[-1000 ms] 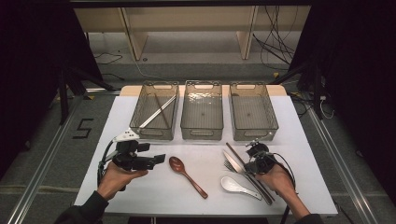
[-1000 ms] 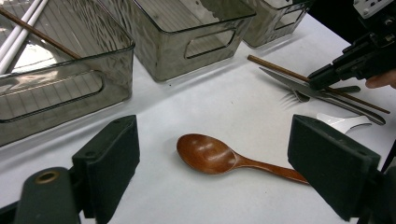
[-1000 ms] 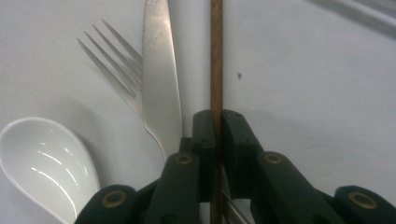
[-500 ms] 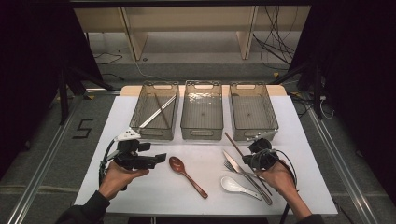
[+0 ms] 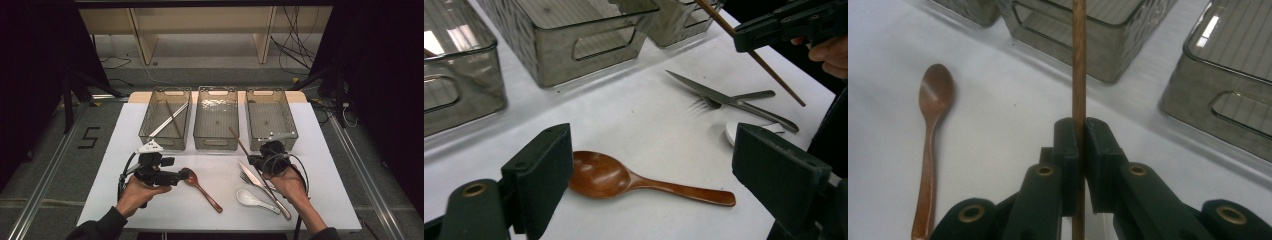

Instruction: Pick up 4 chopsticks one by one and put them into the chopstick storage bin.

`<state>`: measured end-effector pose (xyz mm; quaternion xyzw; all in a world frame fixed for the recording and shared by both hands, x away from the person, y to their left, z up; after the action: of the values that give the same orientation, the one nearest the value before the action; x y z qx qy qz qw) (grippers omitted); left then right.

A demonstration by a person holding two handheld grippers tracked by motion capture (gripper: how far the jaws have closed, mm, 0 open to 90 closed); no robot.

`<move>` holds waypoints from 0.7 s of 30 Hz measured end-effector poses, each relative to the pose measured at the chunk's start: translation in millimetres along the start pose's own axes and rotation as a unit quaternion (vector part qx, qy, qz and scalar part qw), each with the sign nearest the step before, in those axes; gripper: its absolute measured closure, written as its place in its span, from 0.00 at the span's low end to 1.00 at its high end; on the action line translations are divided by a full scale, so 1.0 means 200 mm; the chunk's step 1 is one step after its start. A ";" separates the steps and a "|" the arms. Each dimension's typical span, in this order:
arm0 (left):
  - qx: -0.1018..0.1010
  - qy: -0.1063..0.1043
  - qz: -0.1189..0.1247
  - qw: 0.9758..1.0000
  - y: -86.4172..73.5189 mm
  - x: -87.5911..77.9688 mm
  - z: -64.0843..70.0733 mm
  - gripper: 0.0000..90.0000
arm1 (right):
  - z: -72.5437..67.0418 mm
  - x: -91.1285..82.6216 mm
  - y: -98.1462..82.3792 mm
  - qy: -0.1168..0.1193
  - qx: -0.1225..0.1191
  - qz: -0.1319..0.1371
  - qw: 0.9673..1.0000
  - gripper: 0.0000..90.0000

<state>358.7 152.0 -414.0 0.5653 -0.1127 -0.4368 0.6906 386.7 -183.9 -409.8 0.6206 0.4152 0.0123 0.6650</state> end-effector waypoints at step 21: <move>-0.051 -0.014 0.034 0.998 0.09 0.07 0.03 0.20 | -0.24 0.06 0.03 0.052 -0.029 0.025 0.998 0.94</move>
<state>370.8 137.7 -401.4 0.5186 -0.1190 -0.4266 0.7313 369.4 -136.3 -406.4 0.6097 0.4331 0.0732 0.6598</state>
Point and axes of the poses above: each handheld gripper's, and its own axes: x roughly forward along the jaws, y roughly out of its top, z roughly to its right, the point moved 1 cm from there along x, roughly forward along the jaws, and after that the axes turned 15 degrees about z, right-handed, at the moved point
